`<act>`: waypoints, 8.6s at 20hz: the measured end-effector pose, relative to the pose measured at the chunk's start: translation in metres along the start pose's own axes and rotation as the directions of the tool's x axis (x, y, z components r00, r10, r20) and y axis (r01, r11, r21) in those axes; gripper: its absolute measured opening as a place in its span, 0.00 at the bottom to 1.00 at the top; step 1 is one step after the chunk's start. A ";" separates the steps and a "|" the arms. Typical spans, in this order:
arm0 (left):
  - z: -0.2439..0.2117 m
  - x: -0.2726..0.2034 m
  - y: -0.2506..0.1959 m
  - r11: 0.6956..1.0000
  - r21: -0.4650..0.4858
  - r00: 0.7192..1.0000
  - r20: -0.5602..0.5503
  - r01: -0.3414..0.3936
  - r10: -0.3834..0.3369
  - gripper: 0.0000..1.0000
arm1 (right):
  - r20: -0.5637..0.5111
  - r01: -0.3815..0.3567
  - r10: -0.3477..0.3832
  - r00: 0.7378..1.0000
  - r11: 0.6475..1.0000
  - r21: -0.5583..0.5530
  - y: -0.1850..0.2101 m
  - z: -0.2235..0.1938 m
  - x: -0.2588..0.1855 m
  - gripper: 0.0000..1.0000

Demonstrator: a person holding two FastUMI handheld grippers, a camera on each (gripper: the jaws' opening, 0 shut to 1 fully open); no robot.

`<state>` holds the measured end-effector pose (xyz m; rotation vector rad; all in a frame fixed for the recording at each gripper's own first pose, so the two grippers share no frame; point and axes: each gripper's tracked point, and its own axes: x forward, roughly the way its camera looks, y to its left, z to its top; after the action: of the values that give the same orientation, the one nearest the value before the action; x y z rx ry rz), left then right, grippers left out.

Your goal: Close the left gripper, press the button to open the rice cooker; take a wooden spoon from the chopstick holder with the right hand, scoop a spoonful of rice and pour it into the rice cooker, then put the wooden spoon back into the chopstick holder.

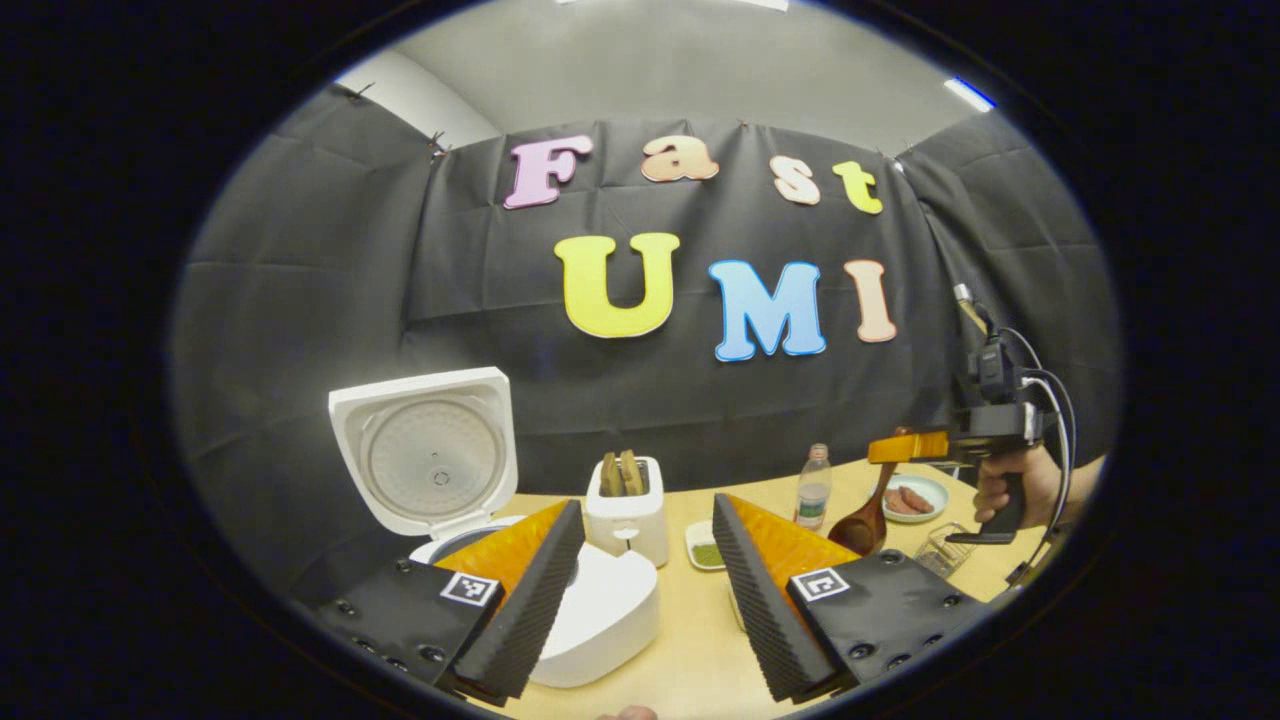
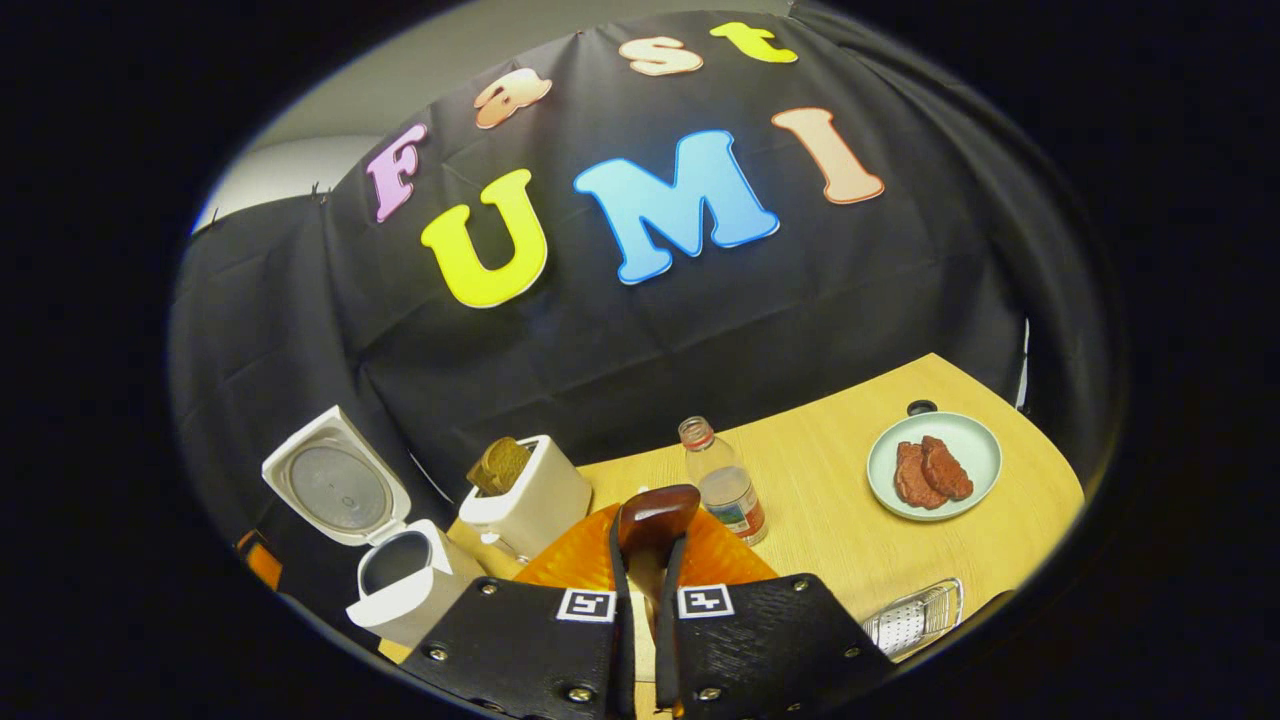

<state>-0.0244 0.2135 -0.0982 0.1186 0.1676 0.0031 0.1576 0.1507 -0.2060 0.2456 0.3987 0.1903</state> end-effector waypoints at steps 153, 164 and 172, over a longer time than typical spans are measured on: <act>0.013 0.007 -0.095 0.990 -0.093 0.994 -0.003 0.111 -0.111 0.94 | 0.018 0.186 -0.200 0.980 0.938 0.294 -0.200 0.025 -0.100 0.08; 0.011 -0.005 -0.090 0.996 -0.057 0.997 -0.030 0.066 -0.068 0.95 | -0.057 0.265 -0.259 0.964 0.948 0.178 -0.212 -0.035 -0.064 0.08; 0.019 0.009 -0.096 0.994 -0.089 0.998 -0.002 0.063 -0.064 0.91 | 0.039 0.393 -0.393 0.919 0.919 0.003 -0.247 -0.011 -0.111 1.00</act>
<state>-0.0126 0.1163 -0.0921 0.0249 0.1760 -0.0527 0.0862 -0.1075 -0.2434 0.1593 0.4009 -0.2100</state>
